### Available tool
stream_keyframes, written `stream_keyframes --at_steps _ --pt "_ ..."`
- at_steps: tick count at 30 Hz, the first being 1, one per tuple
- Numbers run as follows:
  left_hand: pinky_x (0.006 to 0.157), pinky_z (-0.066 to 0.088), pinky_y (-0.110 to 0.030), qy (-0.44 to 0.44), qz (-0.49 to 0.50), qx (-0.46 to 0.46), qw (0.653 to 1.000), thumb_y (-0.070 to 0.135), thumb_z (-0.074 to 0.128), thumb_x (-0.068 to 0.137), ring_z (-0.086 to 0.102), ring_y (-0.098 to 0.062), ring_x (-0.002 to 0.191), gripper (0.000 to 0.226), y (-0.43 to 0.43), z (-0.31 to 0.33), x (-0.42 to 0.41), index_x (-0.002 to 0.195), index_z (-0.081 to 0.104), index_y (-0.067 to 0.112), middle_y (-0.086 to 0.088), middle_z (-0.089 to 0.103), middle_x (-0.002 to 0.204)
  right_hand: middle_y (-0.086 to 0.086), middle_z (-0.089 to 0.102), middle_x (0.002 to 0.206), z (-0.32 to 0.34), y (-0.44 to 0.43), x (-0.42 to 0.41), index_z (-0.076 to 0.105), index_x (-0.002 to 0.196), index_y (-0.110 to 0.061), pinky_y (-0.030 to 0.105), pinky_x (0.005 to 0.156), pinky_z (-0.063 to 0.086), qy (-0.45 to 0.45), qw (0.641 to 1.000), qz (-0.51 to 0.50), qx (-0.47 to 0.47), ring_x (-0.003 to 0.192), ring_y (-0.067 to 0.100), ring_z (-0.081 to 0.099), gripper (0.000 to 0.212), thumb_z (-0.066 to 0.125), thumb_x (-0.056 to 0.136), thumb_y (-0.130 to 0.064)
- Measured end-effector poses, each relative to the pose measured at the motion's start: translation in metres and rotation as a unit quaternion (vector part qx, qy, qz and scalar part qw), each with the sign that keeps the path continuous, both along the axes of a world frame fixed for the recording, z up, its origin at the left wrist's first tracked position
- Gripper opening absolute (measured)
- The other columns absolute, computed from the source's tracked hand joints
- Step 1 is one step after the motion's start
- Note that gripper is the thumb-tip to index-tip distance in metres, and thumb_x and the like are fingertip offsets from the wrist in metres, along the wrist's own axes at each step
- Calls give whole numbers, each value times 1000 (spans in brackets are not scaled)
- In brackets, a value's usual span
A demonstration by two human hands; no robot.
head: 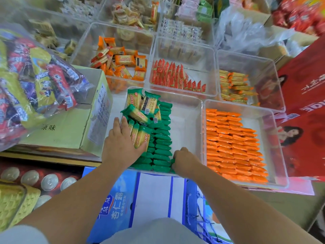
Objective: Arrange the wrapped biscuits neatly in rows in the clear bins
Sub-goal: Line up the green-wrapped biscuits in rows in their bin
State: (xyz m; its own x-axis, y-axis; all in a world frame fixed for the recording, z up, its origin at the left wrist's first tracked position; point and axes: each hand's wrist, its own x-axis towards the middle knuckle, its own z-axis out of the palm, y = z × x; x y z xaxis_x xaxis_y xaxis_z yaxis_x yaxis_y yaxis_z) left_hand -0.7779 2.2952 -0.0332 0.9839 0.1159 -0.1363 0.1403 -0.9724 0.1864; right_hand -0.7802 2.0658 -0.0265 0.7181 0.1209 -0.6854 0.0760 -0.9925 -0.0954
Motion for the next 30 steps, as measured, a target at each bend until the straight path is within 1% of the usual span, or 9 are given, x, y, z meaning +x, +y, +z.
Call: stream_keyframes --at_steps 5,7,10,14,19,22,24,26,30 --pt "122 24 -52 -9 7 -16 1000 83 52 78 16 -37 152 123 -1 2 -1 159 8 2 -19 -2 168 17 61 124 7 -8 -17 54 128 -6 32 82 46 52 991 -73 97 103 29 57 43 40 103 -38" --pt "123 15 -54 -6 2 0 1000 82 57 76 11 -38 153 121 -3 6 -1 159 16 4 -20 0 168 15 57 134 7 -13 -22 47 140 -8 36 94 47 45 990 -70 111 115 31 56 51 41 103 -44" --pt "122 8 -56 12 -16 33 999 79 60 77 8 -38 153 114 -10 11 -6 159 20 11 -19 11 167 11 61 129 4 -14 -28 48 138 -13 42 96 50 35 989 -60 129 111 28 58 56 40 102 -55" --pt "121 18 -52 15 -59 33 998 67 67 81 23 -37 148 96 -23 18 -20 153 29 15 -15 35 157 5 64 117 4 -13 -33 53 126 -19 44 90 52 11 990 -54 127 102 25 60 50 37 100 -59" --pt "96 47 -44 11 -44 -80 996 41 84 76 47 -32 119 79 -30 24 -24 139 41 22 -10 45 136 8 60 129 13 -16 -33 49 138 -16 42 95 50 2 983 -81 165 112 27 57 52 41 102 -53" --pt "97 45 -45 24 -43 -80 996 44 85 75 45 -36 123 95 -30 24 -22 151 31 28 -13 41 139 8 62 122 15 -15 -33 55 128 -16 43 92 52 -15 982 -84 170 106 28 59 43 44 102 -49" --pt "103 43 -47 71 -18 -80 994 56 83 72 43 -39 130 119 -29 26 -15 160 10 26 -18 41 146 8 62 122 16 -15 -33 54 129 -16 42 91 53 -19 983 -85 159 106 27 59 43 46 102 -48" --pt "100 46 -45 128 14 -70 989 64 83 67 49 -38 124 137 -27 29 -7 161 -5 20 -15 54 134 8 60 128 17 -15 -33 48 138 -16 40 93 52 -25 985 -79 150 112 27 58 48 46 101 -48" --pt "89 51 -38 157 31 -115 980 55 89 61 56 -30 117 136 -26 33 -4 162 6 17 -8 59 127 7 52 143 20 -17 -30 33 152 -18 38 96 49 -32 983 -75 164 123 27 55 59 47 102 -46"
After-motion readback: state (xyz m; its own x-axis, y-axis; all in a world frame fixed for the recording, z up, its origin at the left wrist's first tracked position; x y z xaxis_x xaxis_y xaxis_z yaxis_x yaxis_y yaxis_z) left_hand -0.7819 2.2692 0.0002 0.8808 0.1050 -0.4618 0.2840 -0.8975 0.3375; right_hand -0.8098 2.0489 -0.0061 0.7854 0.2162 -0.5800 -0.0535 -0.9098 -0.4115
